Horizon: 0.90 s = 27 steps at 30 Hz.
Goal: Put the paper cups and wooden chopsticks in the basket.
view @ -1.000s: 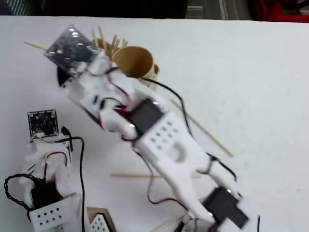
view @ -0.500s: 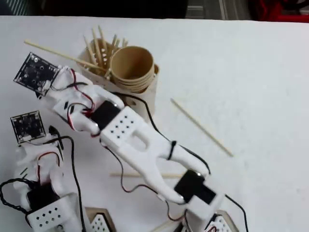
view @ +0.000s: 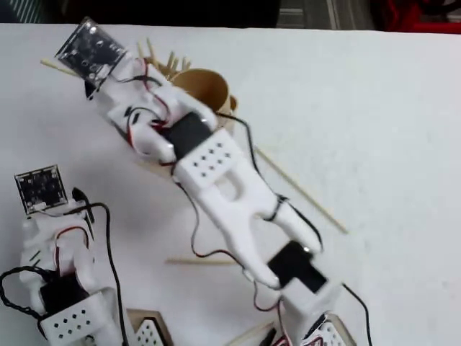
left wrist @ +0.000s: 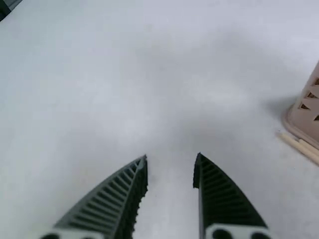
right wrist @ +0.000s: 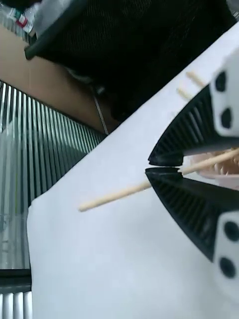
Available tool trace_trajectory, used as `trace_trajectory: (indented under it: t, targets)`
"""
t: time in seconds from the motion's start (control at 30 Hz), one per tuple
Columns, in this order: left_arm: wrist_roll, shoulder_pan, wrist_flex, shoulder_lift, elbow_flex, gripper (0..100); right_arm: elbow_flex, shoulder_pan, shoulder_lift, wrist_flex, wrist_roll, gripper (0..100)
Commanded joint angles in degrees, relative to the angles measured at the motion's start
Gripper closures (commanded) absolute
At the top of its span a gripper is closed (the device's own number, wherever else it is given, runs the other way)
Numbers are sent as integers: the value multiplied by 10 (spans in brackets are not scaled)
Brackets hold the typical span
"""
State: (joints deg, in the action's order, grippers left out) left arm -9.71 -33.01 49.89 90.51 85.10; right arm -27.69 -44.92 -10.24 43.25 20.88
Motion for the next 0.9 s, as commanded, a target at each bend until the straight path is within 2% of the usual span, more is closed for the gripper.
trace_trajectory:
  t: [0.0,0.2,0.3,0.53,0.6,0.73,0.87]
  targets:
    - [5,-3,-12,7,-4,838,-33,19,78,46,1,980]
    - [6,-3,-20,7,-4,837,-33,11,109,126,1,980]
    - [9,-3,-69,7,-4,838,-33,11,141,201,4,980]
    - [74,0,-176,5,-4,835,-33,35,234,431,5,978]
    - [86,12,-205,4,-4,835,-33,65,250,473,5,978]
    - [104,37,-244,3,-12,835,-33,184,259,527,5,978]
    - [117,41,-223,2,-62,835,-17,326,259,548,5,977]
